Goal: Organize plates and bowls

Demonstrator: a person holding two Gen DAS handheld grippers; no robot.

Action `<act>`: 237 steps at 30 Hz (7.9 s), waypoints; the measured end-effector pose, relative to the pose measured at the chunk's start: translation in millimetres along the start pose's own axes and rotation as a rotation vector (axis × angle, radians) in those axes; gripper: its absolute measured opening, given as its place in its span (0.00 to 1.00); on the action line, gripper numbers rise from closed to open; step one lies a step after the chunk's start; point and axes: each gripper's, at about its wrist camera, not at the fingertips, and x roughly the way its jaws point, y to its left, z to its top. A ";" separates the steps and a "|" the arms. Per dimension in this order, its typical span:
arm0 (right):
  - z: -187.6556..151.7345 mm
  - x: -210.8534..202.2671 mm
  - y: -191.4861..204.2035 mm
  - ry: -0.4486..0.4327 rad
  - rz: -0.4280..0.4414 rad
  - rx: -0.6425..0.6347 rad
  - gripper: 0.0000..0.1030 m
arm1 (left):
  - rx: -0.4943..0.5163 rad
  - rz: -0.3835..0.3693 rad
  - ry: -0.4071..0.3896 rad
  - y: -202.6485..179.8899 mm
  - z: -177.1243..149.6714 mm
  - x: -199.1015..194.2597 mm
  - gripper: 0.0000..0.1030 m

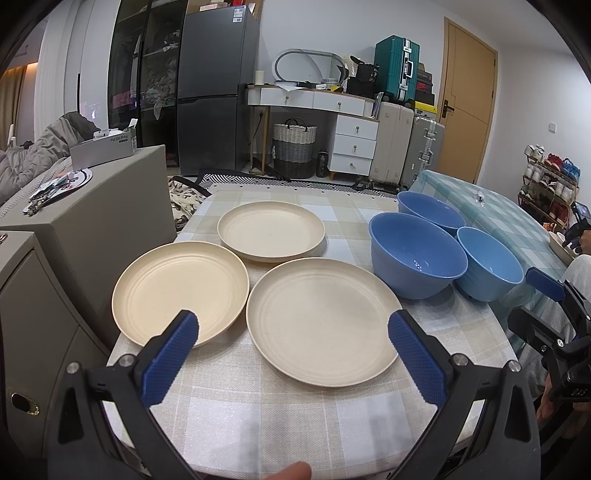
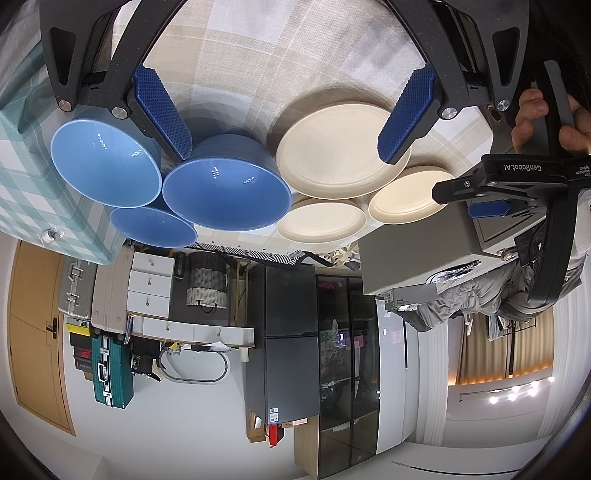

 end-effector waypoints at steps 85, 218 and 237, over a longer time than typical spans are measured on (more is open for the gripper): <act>106.9 60.4 53.0 0.062 0.121 -0.088 1.00 | -0.100 0.139 0.004 95.6 45.0 -11.2 1.00; 82.8 301.3 165.6 0.406 0.196 -0.144 0.15 | -0.219 0.220 0.250 201.7 20.5 82.1 0.16; 98.6 240.3 129.2 0.334 0.139 -0.097 0.16 | -0.171 0.144 0.179 161.9 37.4 66.2 0.16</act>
